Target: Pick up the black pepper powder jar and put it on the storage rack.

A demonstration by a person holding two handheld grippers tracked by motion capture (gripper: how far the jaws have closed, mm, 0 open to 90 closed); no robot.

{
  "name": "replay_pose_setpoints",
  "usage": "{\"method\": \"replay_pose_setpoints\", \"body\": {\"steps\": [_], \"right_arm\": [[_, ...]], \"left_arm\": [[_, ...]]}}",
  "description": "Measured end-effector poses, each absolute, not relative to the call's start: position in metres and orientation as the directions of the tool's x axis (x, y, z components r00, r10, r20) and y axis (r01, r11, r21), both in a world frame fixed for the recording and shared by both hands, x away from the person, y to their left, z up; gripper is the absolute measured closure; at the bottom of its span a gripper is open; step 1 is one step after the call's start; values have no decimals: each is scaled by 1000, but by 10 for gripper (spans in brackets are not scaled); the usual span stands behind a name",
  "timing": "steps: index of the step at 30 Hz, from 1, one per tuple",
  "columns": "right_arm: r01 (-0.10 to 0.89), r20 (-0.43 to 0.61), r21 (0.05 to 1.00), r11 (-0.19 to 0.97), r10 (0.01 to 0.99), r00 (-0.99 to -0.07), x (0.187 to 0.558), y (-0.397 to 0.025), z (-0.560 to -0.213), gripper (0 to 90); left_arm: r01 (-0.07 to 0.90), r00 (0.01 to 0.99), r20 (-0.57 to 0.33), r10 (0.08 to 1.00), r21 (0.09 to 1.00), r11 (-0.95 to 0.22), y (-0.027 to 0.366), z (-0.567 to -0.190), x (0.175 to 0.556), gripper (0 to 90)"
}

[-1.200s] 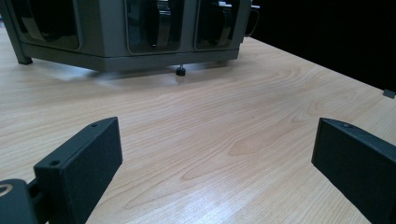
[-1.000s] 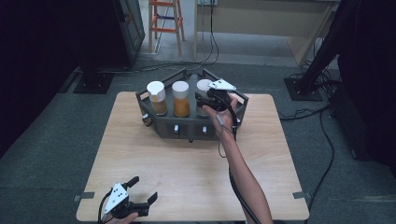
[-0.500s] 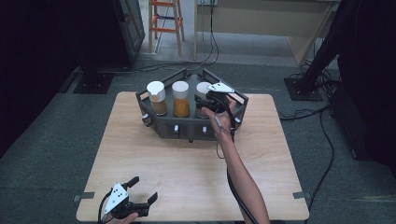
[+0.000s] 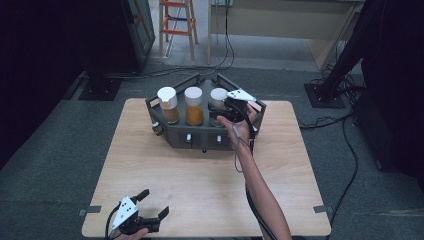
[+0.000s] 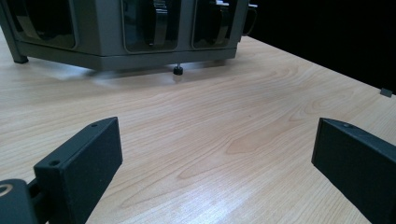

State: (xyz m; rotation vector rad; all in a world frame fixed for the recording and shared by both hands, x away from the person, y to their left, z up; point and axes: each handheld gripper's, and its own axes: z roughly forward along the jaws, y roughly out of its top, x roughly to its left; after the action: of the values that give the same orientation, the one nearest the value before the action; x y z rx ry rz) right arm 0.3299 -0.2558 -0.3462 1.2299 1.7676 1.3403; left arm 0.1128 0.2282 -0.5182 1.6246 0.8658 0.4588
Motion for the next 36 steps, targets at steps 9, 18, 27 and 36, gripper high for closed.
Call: {"method": "replay_pose_setpoints", "body": {"steps": [9,18,27,36], "right_arm": [[301,96,953,34,908,-407,314,-266,-345,21],[267,103,963,22,890,-445,293,-275,-347,21],[244,104,970,18,872,-478,276,-283,-351,21],[226,102,974,17,857,-505,262,-288,-354,21]], "left_arm": [[289,645,-161,747,956,-43,229,-519,113,16],[289,645,-162,747,956,-42,228,-519,113,16],[288,645,-160,748,957,-44,228,-519,113,16],[288,643,-160,749,957,-43,228,-519,113,16]]}}
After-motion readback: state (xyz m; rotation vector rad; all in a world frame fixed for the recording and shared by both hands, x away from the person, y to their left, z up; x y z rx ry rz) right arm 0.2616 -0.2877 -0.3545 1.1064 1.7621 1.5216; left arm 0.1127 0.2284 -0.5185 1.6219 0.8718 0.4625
